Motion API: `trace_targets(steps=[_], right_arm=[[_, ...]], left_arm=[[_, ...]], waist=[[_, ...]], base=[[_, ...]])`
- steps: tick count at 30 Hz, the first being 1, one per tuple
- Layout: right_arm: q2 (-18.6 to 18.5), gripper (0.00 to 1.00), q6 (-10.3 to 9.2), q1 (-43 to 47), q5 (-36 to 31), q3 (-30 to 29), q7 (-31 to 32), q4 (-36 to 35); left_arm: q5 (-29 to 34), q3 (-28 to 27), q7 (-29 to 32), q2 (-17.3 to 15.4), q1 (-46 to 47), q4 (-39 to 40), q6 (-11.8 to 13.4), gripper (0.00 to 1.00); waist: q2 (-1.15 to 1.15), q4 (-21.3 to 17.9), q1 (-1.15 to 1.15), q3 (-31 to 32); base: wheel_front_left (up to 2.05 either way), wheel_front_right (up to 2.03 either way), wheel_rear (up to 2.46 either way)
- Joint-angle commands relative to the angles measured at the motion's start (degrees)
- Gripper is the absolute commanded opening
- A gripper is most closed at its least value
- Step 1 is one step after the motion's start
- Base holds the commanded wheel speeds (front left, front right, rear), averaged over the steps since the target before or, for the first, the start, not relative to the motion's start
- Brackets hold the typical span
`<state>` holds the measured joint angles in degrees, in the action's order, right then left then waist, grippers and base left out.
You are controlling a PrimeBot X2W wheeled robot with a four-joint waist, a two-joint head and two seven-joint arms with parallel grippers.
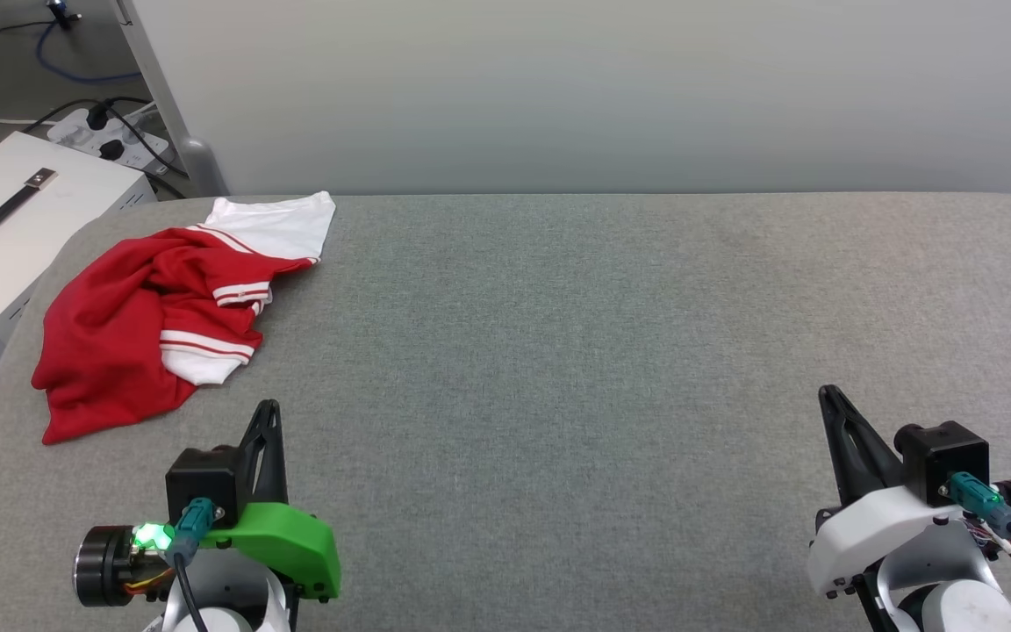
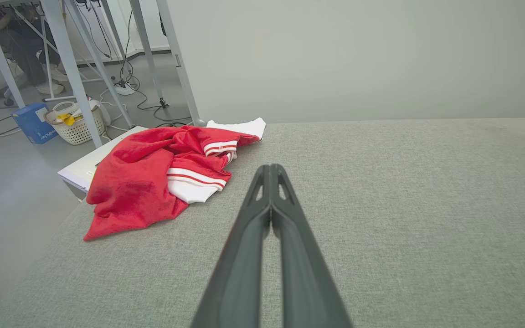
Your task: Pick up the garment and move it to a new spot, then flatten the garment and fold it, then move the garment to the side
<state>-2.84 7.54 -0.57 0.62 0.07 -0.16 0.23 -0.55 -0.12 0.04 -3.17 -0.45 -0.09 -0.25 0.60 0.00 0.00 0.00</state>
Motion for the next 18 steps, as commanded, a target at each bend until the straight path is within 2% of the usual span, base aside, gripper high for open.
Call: trace_targets(steps=[1,18], right_arm=[[0.0,0.0,-0.05,0.6,-0.6,-0.1,0.2,-0.2],[0.0,0.0,-0.05,0.6,-0.6,-0.1,0.2,-0.2]], left_arm=[[0.6,0.1,0.0,0.3,0.4,0.1,0.2,0.0],[0.6,0.1,0.0,0.3,0.4,0.1,0.2,0.0]], waist=[[-0.6,0.0,0.0,0.0],[-0.6,0.0,0.0,0.0]], base=[[0.0,0.0,0.0],[0.0,0.0,0.0]])
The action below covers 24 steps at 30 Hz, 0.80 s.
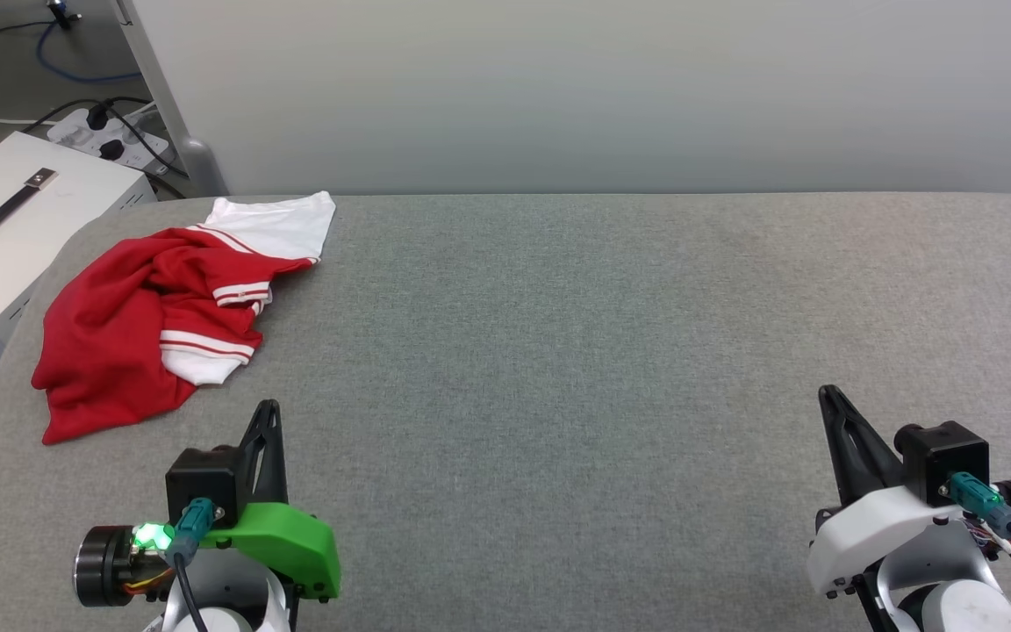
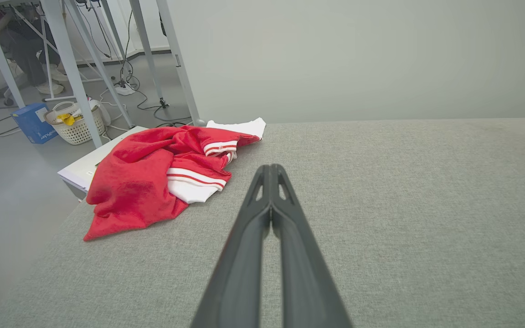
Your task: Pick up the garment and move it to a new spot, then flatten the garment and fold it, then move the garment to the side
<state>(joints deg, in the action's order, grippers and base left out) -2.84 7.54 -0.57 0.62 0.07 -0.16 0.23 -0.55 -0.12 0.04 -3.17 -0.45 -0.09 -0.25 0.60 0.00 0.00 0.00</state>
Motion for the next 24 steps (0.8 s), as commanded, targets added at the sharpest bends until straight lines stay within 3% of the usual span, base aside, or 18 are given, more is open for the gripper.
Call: trace_targets(steps=[1,6,7,24], right_arm=[[0.0,0.0,-0.05,0.6,-0.6,-0.1,0.2,-0.2],[0.0,0.0,-0.05,0.6,-0.6,-0.1,0.2,-0.2],[0.0,1.0,0.0,0.0,0.0,0.0,0.0,0.0],[0.0,1.0,-0.01,-0.2,1.3,-0.8,-1.5,0.6]], left_arm=[[0.6,0.1,0.0,0.3,0.4,0.1,0.2,0.0],[0.6,0.1,0.0,0.3,0.4,0.1,0.2,0.0],[0.0,0.0,0.0,0.0,0.0,0.0,0.0,1.0],[-0.8,0.0,-1.5,0.0,0.1,-1.1,0.0,1.0]], waist=[[-0.6,0.0,0.0,0.0],[-0.6,0.0,0.0,0.0],[0.0,0.0,0.0,0.0],[-0.06,0.0,0.0,-0.3]], base=[[0.0,0.0,0.0],[0.0,0.0,0.0],[0.0,0.0,0.0],[0.0,0.0,0.0]])
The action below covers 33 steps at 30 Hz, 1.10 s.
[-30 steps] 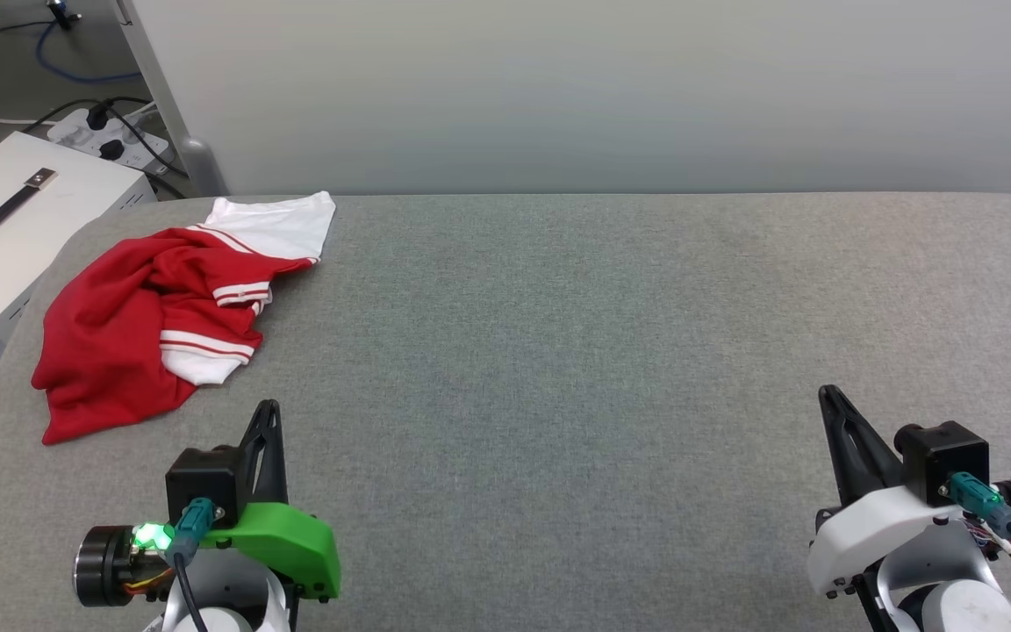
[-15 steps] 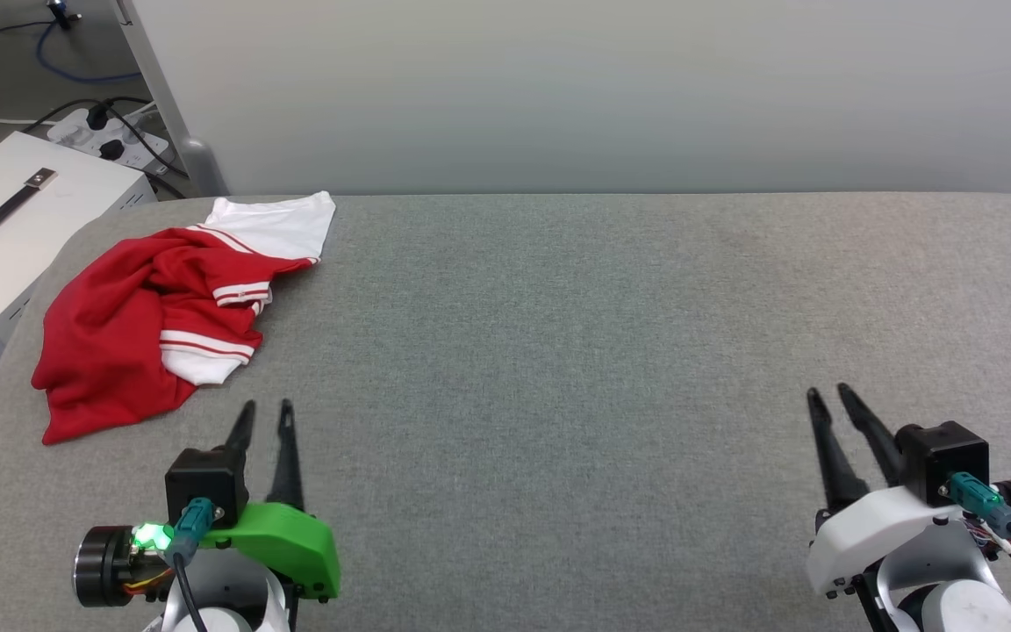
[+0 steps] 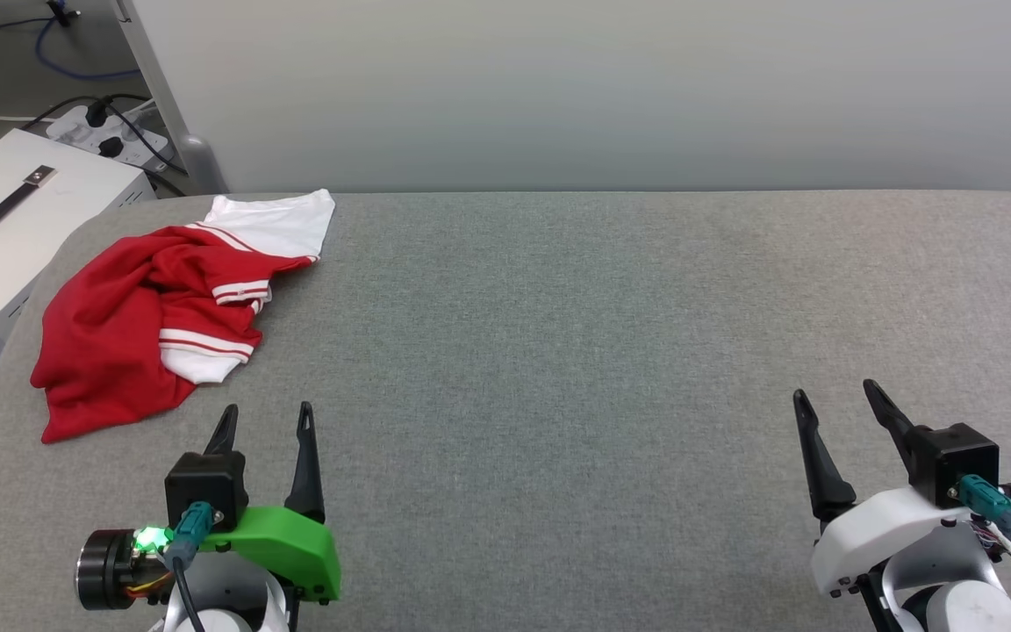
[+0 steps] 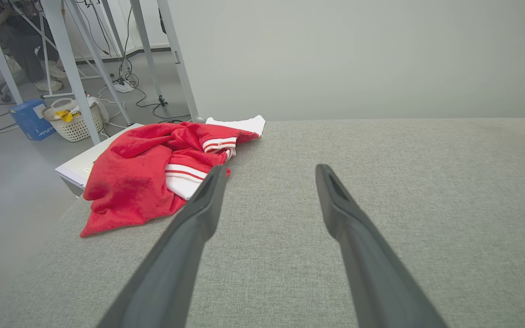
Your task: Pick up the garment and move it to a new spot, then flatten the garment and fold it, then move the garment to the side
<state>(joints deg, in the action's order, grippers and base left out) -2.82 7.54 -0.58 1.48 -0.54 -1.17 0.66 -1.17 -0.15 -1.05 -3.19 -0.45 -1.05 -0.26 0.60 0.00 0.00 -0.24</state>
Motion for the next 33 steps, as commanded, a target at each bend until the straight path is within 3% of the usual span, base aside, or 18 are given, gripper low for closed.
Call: trace_targets(steps=[1,33], right_arm=[[0.0,1.0,-0.01,-0.2,0.5,-0.2,-0.6,0.2],[0.0,1.0,-0.02,-0.6,2.3,-1.5,-4.4,-0.8]], left_arm=[[-0.3,0.0,-0.6,0.0,0.2,-0.2,0.0,1.0],[-3.1,0.1,-4.4,0.1,0.4,-1.2,-1.0,1.0]], waist=[[-0.06,0.0,0.0,0.0],[-0.22,0.3,0.0,-0.6]], base=[[0.0,0.0,0.0],[0.0,0.0,0.0]])
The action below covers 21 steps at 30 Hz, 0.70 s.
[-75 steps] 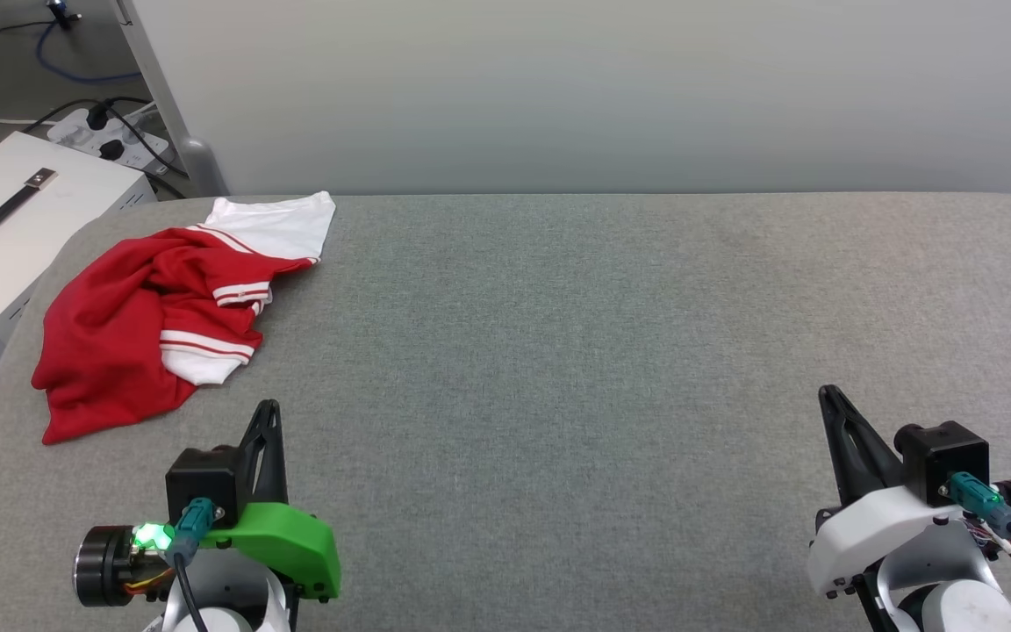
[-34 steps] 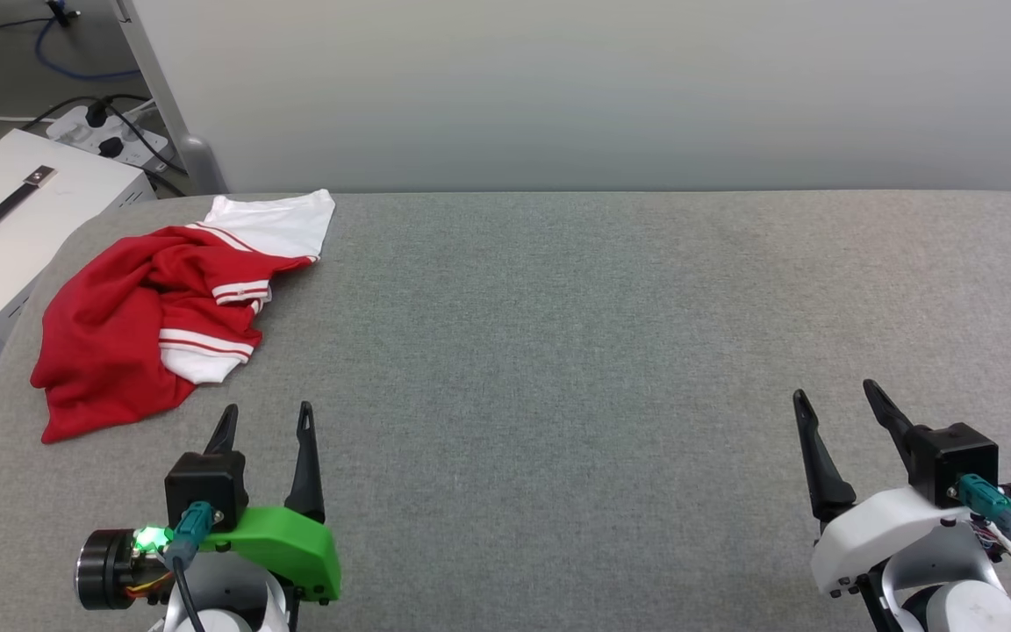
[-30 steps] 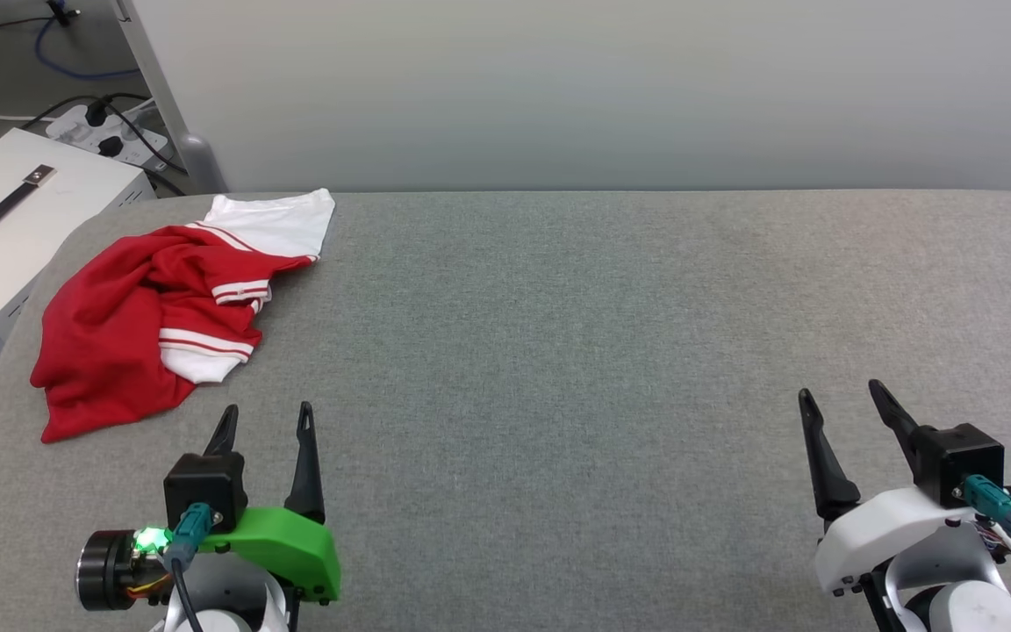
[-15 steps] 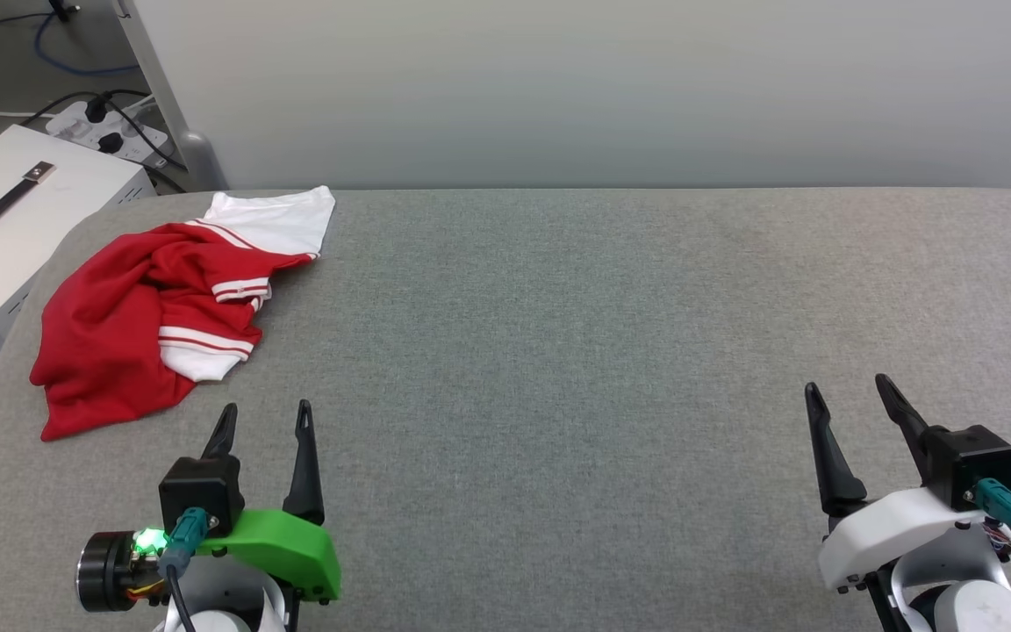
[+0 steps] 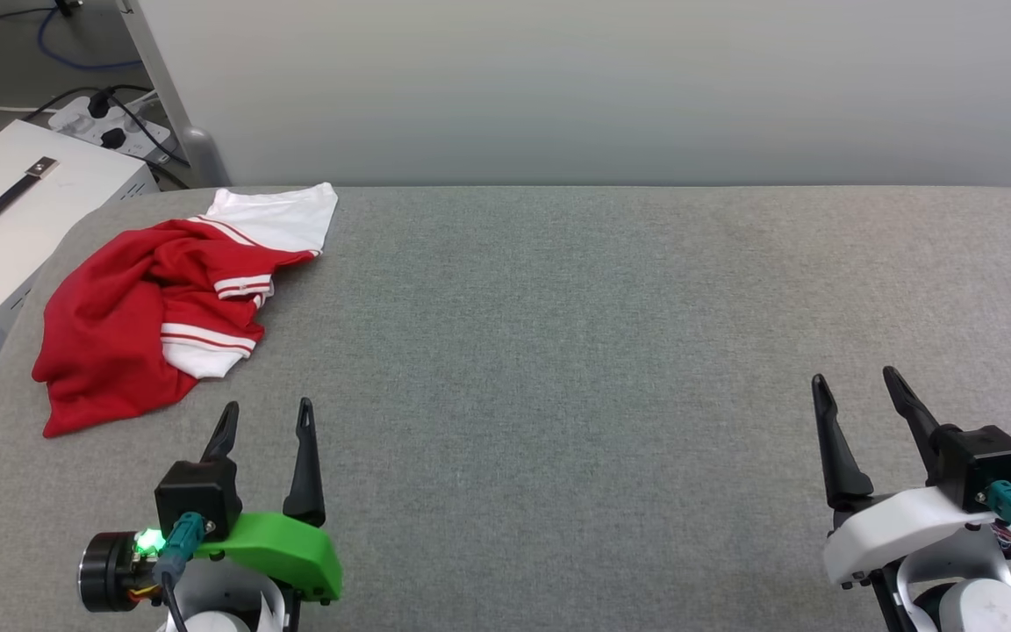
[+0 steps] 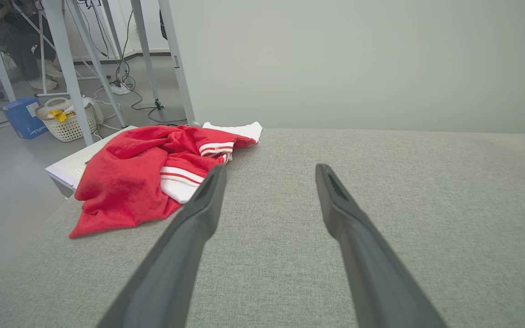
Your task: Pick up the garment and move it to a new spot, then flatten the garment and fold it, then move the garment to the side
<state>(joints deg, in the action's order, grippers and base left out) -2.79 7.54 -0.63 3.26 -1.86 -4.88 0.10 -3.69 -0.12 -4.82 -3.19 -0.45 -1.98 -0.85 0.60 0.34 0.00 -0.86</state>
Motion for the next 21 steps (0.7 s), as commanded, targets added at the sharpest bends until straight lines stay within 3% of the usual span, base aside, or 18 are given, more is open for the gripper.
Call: trace_targets(steps=[1,21], right_arm=[[-0.1,1.0,-0.02,-0.6,0.6,-0.2,-0.8,-0.2],[-0.1,1.0,-0.03,-0.8,1.4,-1.0,-3.1,1.5]], left_arm=[[-0.7,0.1,-0.7,0.1,0.3,-0.4,-0.4,1.0],[-2.6,0.6,-3.1,0.2,0.7,-3.1,-1.0,1.0]], waist=[[-0.22,0.0,0.0,0.0],[-0.32,0.1,0.0,-0.4]], base=[[0.0,0.0,0.0],[0.0,0.0,0.0]])
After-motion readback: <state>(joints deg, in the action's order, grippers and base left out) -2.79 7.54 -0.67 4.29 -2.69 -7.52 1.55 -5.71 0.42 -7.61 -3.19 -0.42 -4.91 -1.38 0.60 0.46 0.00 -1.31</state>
